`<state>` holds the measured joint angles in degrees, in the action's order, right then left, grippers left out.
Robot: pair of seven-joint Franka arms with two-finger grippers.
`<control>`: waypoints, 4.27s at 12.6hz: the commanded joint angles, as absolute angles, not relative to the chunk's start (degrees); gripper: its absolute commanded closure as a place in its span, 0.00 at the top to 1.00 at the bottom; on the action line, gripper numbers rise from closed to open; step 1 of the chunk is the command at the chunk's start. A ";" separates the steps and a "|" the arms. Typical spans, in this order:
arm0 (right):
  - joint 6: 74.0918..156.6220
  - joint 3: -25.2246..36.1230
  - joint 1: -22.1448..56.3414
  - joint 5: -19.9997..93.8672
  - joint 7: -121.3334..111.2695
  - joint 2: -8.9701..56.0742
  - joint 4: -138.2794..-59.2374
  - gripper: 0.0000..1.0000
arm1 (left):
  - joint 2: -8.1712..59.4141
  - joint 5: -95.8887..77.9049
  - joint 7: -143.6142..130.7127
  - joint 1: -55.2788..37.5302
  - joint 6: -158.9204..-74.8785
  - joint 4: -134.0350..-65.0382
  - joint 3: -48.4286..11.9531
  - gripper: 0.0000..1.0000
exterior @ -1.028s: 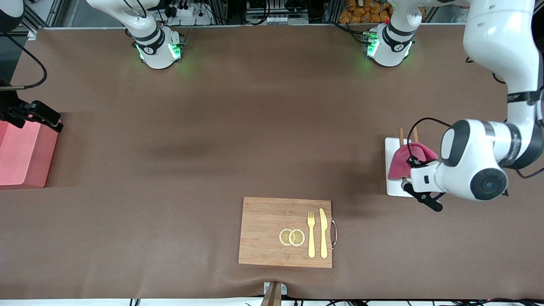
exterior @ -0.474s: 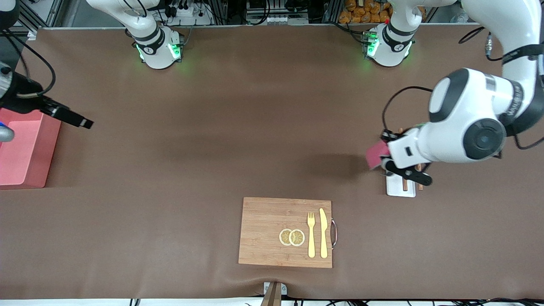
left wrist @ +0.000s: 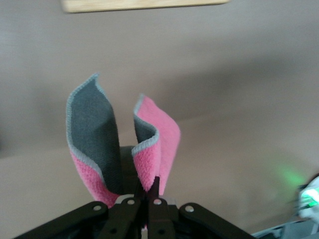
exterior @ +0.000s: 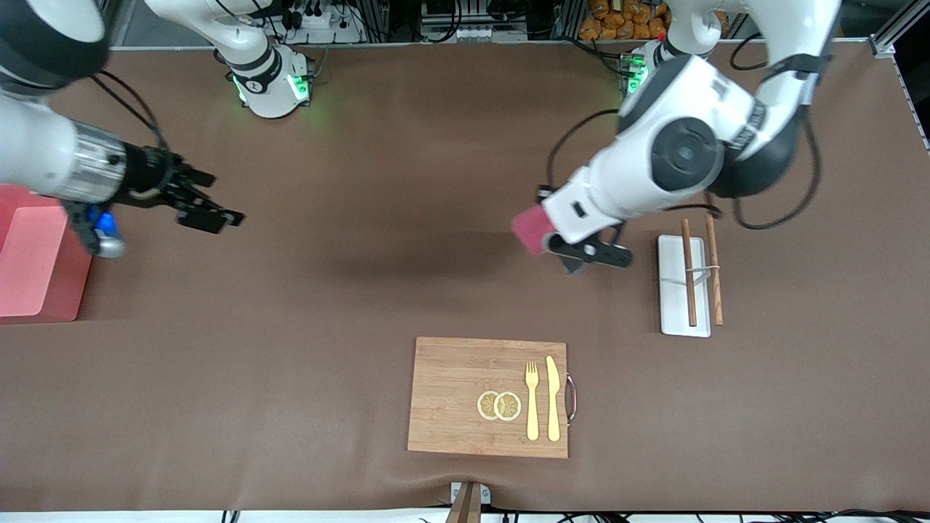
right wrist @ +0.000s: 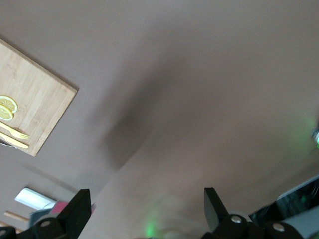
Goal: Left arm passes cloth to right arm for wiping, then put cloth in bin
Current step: 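Lift the cloth with the left gripper while the right gripper approaches, then grasp the cloth with the right gripper and release the left gripper, then carry the cloth with the right gripper while the left gripper withdraws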
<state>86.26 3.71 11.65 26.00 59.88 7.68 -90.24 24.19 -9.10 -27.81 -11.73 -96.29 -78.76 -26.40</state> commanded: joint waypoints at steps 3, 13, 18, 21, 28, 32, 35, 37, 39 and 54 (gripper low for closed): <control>85.25 4.22 12.74 35.13 69.39 13.35 -87.71 1.00 | 28.39 -23.63 -41.11 -18.00 -111.50 -76.90 -26.19 0.00; 87.28 4.22 18.45 45.62 80.41 20.21 -88.42 1.00 | 27.86 -23.55 -54.14 -28.13 -139.55 -76.99 -25.93 0.00; 86.48 4.13 21.09 45.96 80.86 19.69 -88.69 0.68 | 27.77 -23.38 -55.63 -28.12 -142.12 -76.99 -25.84 0.00; 86.84 4.13 21.18 48.77 80.07 19.69 -88.42 0.12 | 27.77 -23.38 -55.72 -28.04 -142.47 -77.17 -25.84 0.00; 87.01 4.48 18.72 45.37 72.26 19.78 -87.36 0.00 | 27.42 -19.62 -55.46 -27.34 -142.38 -77.60 -25.75 1.00; 94.03 4.48 19.42 33.96 60.85 20.04 -88.50 0.00 | 24.70 -18.81 -55.55 -21.47 -136.09 -80.07 -25.66 1.00; 103.76 4.31 20.21 24.09 54.42 20.65 -92.52 0.00 | 22.42 -18.02 -52.49 -11.19 -122.82 -79.81 -25.75 1.00; 111.15 4.31 21.26 24.08 51.51 21.79 -97.45 0.00 | 21.27 -15.40 -48.54 -5.74 -114.83 -79.89 -25.75 1.00; 117.04 4.31 21.27 24.08 46.79 23.11 -102.98 0.00 | 21.09 -12.66 -44.67 0.23 -108.92 -79.72 -26.01 1.00; 120.15 4.92 -16.60 -2.69 -27.85 22.68 -101.36 0.00 | 6.96 0.53 -3.98 3.91 -85.54 -81.64 -10.42 1.00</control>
